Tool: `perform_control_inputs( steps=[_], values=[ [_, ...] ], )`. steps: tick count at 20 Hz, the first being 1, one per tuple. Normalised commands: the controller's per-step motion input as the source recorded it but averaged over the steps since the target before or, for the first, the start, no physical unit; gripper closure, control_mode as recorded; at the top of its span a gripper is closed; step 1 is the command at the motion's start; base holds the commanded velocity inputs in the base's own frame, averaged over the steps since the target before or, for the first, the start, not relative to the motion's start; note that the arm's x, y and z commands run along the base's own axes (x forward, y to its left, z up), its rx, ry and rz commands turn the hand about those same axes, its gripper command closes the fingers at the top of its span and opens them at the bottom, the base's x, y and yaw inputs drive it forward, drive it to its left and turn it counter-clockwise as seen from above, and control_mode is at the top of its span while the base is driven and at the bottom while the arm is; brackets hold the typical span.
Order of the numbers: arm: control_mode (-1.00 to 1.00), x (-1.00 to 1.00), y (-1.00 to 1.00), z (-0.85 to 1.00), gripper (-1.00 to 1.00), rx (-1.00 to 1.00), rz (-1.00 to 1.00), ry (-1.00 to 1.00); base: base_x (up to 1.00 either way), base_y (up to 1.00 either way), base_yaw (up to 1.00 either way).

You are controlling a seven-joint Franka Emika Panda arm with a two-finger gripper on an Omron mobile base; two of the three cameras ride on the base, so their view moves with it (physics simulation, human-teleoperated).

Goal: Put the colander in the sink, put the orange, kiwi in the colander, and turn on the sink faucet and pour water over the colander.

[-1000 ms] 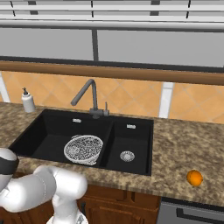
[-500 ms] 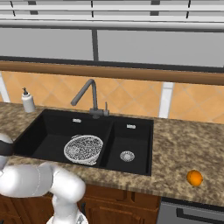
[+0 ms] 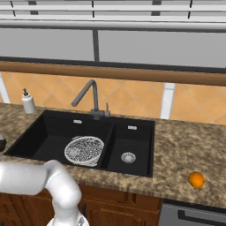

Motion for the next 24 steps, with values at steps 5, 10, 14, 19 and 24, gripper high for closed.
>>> perform_control_inputs(
  steps=[5,10,14,19,24],
  values=[
    [-1.0,0.13,0.3,-0.29,-1.0,-0.08,0.0,0.07,0.0,0.0,0.0],
    [-1.0,0.11,0.1,-0.33,-1.0,-0.02,0.0,-0.01,0.0,0.0,0.0],
    [-1.0,0.23,0.02,-0.35,-1.0,0.0,0.0,0.0,0.0,0.0,0.0],
    [-1.0,0.3,0.09,-0.25,-1.0,0.0,0.0,-0.01,0.0,0.0,0.0],
    [-1.0,0.26,0.43,-0.03,-1.0,0.0,0.0,-0.04,0.0,0.0,0.0]
  ],
)
